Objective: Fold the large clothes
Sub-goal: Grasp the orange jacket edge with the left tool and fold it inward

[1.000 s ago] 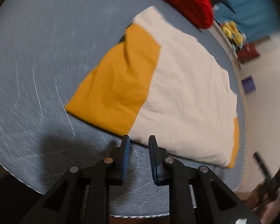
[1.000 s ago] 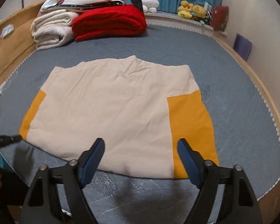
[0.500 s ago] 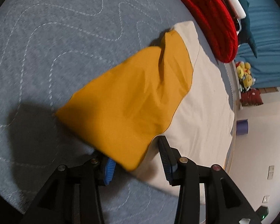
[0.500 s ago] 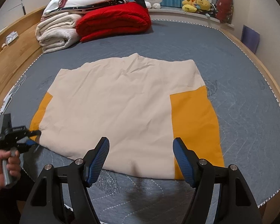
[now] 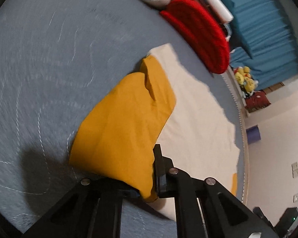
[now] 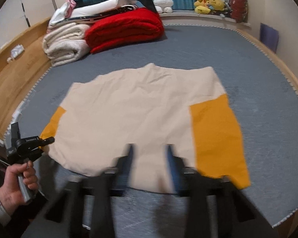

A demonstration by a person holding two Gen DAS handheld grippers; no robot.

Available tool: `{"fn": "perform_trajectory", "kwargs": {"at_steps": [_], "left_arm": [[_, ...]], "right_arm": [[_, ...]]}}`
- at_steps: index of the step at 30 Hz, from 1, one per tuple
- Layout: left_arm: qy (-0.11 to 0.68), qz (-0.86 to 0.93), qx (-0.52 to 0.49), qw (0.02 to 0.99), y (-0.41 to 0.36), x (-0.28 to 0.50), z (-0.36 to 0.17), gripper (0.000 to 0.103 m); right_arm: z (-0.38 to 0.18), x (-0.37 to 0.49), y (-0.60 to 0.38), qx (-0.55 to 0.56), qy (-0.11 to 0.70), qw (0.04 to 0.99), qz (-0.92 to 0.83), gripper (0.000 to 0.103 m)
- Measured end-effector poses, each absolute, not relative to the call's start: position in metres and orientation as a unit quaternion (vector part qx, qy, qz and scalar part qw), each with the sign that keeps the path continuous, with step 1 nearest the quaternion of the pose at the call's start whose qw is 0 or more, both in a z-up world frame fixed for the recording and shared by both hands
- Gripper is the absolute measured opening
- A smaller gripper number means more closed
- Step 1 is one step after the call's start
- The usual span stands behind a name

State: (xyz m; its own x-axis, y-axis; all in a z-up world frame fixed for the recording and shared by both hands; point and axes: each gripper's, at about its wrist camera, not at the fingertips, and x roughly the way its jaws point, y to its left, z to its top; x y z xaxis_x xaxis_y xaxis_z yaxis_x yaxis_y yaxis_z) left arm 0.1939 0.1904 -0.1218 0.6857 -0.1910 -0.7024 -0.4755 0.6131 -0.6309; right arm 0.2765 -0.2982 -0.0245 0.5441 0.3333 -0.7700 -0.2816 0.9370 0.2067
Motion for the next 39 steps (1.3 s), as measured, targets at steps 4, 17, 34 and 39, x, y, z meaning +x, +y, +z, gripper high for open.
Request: {"fn": "perform_trajectory", "kwargs": {"at_steps": [4,17,34,39], "left_arm": [[0.397,0.085,-0.404,0.820,0.197,0.189,-0.088,0.004],[0.429,0.074,-0.372,0.820,0.237,0.146,-0.061,0.004],[0.489,0.172,-0.519,0.680,0.270,0.157,-0.175,0.038],[0.475,0.179,-0.503,0.699,0.262,0.159,-0.176,0.037]], "right_arm": [[-0.017,0.275,-0.274,0.048,0.424,0.881,0.207,0.006],[-0.055,0.273,-0.159,0.018,0.492,0.810,0.319,0.006],[-0.109,0.290,-0.130,-0.057,0.568,0.777,0.266,0.007],[-0.091,0.292,-0.160,-0.033,0.544,0.801,0.248,0.007]]}}
